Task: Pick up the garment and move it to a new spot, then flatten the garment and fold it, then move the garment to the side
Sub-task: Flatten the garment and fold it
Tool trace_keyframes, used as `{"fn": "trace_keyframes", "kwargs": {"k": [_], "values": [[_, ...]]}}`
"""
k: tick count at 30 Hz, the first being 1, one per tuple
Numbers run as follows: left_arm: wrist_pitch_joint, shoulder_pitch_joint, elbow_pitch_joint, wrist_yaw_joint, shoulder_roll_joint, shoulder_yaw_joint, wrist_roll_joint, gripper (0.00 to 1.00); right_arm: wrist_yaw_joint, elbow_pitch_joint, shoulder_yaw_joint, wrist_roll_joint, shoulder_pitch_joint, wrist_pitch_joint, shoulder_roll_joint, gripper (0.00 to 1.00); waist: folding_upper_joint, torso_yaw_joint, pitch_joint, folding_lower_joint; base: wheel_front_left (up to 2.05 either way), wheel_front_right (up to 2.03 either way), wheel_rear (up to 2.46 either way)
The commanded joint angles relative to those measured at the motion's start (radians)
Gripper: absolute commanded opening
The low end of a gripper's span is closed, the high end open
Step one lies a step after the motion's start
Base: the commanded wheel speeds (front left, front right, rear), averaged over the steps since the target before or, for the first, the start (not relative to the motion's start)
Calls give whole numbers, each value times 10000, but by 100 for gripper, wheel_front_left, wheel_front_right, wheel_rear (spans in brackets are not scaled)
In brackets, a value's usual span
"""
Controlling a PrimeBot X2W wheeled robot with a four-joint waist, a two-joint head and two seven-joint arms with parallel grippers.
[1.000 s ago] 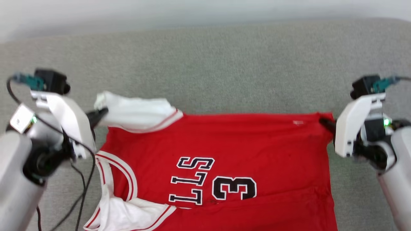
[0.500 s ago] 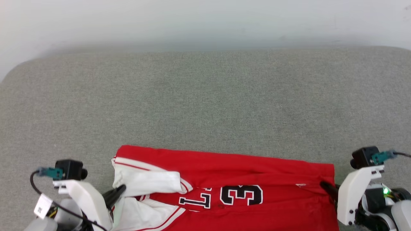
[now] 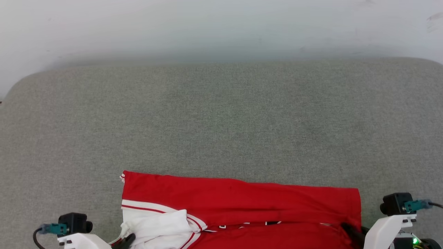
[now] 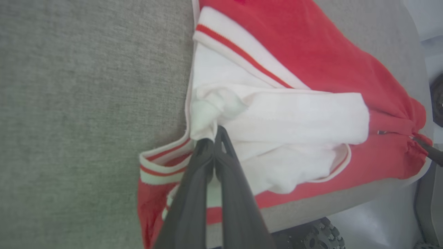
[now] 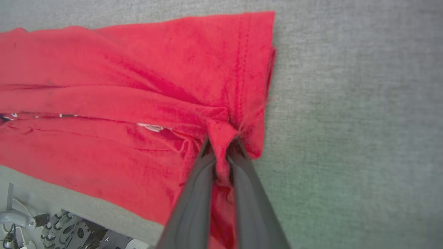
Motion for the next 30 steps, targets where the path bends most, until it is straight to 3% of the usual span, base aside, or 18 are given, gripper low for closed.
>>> {"fn": "trace_keyframes", "kwargs": {"k": [1, 2, 8, 13, 23, 30], "values": [[-200, 115, 177, -137, -194, -35, -11, 95, -9, 93, -64, -142, 282, -302, 127, 100, 0, 10, -74, 1, 0, 0, 0], [-328, 91, 297, -145, -225, -51, 93, 100, -11, 104, -124, -155, 327, -473, 180, 100, 0, 16, -117, 1, 0, 0, 0], [-1390, -107, 568, -377, -495, -19, 652, 100, -6, -321, -692, -388, 570, -1826, 617, 100, 0, 36, -514, 1, 0, 0, 0], [-2318, -306, 315, -109, -551, 9, 1433, 100, -6, -905, -1203, -784, 849, -2042, 870, 100, 0, 7, -802, 1, 0, 0, 0], [-4330, -630, -449, 843, -906, 15, 3149, 100, -6, -1762, -2507, -1648, 1076, -826, 1468, 100, 0, -33, -1152, 1, 0, 0, 0], [-5013, -856, -660, 1107, -1272, 95, 4097, 100, -6, -2166, -2753, -1950, 1105, 291, 1553, 100, 0, 140, -1152, 1, 0, 0, 0]]}}
